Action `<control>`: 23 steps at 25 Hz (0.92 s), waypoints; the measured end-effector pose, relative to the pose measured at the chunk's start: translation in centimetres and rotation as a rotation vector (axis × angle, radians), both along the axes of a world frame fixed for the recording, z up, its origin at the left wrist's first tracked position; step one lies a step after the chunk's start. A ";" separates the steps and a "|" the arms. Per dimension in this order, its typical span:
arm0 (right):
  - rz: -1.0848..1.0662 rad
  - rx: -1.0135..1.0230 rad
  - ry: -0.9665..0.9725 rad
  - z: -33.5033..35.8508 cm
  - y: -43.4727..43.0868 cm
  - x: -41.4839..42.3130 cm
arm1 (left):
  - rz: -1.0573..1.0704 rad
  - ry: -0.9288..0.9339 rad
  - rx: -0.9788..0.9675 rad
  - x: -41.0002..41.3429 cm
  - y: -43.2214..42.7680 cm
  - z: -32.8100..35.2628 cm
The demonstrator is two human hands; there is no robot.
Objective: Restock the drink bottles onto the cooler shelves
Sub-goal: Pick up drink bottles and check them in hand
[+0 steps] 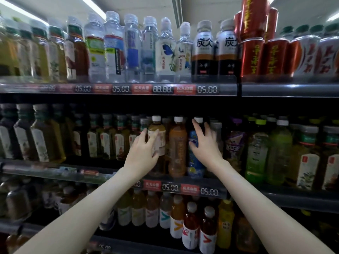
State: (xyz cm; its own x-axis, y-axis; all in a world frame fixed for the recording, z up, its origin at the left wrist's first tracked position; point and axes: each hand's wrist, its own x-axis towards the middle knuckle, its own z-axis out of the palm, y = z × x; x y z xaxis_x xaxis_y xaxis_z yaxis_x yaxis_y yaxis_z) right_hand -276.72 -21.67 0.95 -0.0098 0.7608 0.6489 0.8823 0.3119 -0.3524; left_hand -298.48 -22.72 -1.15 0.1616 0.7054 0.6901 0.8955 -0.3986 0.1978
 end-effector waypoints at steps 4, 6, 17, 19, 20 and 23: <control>-0.079 -0.037 -0.047 0.0 1.8 -0.9 | -0.072 0.007 -0.007 -0.8 1.4 -0.1; -0.104 0.014 -0.045 0.0 1.7 -1.4 | -0.114 0.018 0.022 -1.0 2.0 -0.3; -0.065 0.207 -0.060 -2.5 -2.3 -0.2 | -0.175 -0.092 0.088 -0.5 5.7 -0.4; -0.029 0.240 -0.081 -2.9 -3.1 -0.4 | -0.201 -0.125 0.065 -0.4 6.2 -0.2; -0.023 0.274 -0.114 -3.2 -3.5 -0.6 | -0.220 -0.151 0.035 -0.3 6.4 0.1; -0.027 0.400 -0.160 -2.5 -4.7 -1.6 | -0.250 -0.198 0.023 -0.1 6.7 1.3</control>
State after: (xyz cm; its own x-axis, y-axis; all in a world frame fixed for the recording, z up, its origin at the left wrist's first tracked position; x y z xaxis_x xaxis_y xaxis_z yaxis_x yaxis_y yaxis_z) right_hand -278.30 -26.40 -1.58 -0.1176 0.4512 0.8846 0.9256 0.3725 -0.0669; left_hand -298.57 -15.99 0.11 0.1886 0.6447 0.7408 0.7145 -0.6076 0.3469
